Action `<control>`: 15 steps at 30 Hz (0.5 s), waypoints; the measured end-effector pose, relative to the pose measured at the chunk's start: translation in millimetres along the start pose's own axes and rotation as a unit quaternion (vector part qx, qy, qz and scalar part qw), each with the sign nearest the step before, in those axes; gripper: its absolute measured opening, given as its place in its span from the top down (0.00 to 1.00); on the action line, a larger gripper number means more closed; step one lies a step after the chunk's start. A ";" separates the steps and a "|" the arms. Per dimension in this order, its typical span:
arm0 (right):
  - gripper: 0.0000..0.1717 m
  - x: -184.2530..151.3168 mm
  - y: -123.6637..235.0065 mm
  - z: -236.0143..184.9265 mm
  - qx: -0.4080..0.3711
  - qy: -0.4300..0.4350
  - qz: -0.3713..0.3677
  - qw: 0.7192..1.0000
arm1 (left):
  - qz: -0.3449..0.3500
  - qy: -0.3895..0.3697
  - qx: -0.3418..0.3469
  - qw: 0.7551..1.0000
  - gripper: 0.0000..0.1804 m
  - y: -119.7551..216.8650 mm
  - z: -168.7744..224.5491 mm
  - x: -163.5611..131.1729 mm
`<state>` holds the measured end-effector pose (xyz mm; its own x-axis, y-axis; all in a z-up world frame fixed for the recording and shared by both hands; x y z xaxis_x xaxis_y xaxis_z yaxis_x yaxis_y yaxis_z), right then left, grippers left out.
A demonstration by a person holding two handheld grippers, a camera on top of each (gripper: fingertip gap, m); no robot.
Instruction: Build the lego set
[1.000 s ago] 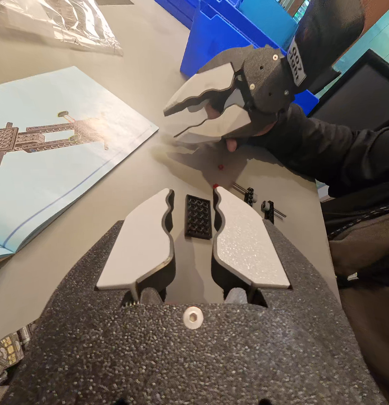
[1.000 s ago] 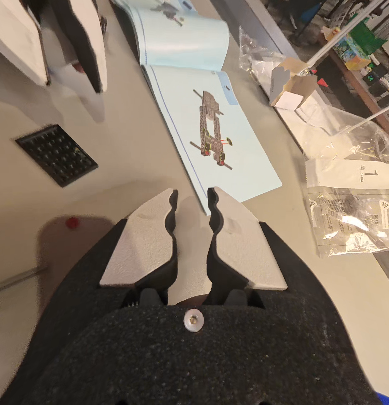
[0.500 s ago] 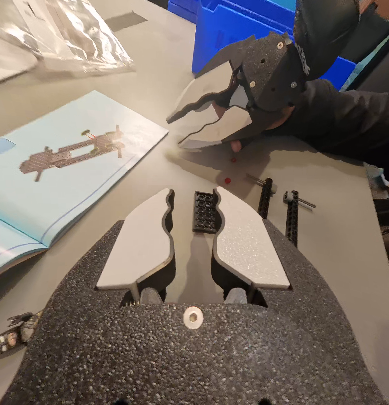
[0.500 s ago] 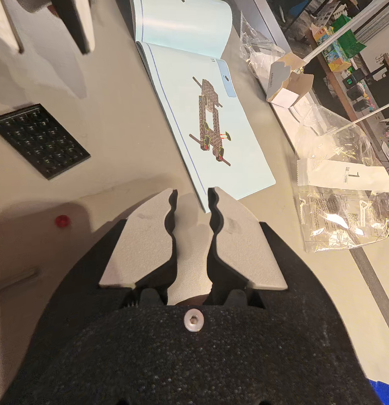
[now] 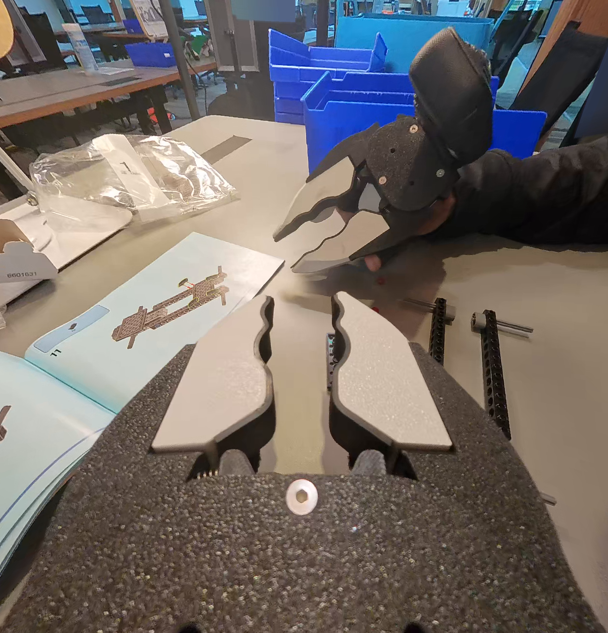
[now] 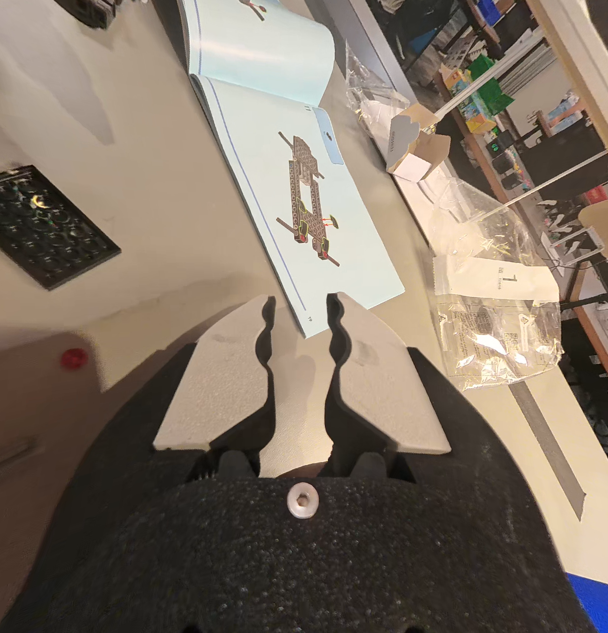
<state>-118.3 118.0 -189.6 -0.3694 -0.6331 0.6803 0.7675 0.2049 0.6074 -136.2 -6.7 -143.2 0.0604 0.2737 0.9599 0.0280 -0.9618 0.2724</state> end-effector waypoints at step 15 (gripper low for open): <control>0.82 0.2 -0.5 4.5 -0.052 0.023 -0.014 0.998 | -0.001 0.015 -0.037 0.999 0.82 4.8 7.0 0.2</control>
<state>-121.1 121.1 -188.0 -0.3688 -0.6716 0.6426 0.8082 0.1098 0.5786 -129.1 -11.3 -142.1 0.0309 0.2755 0.9608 -0.0465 -0.9598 0.2767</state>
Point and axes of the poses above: each gripper's, where its closed fingertips meet, y back along the fingers, x out of its top, z = x × y across the jaws, the point moved 2 cm from there along y, back along the fingers, and after that the axes turned 13 degrees about x, right-handed, at the moved point
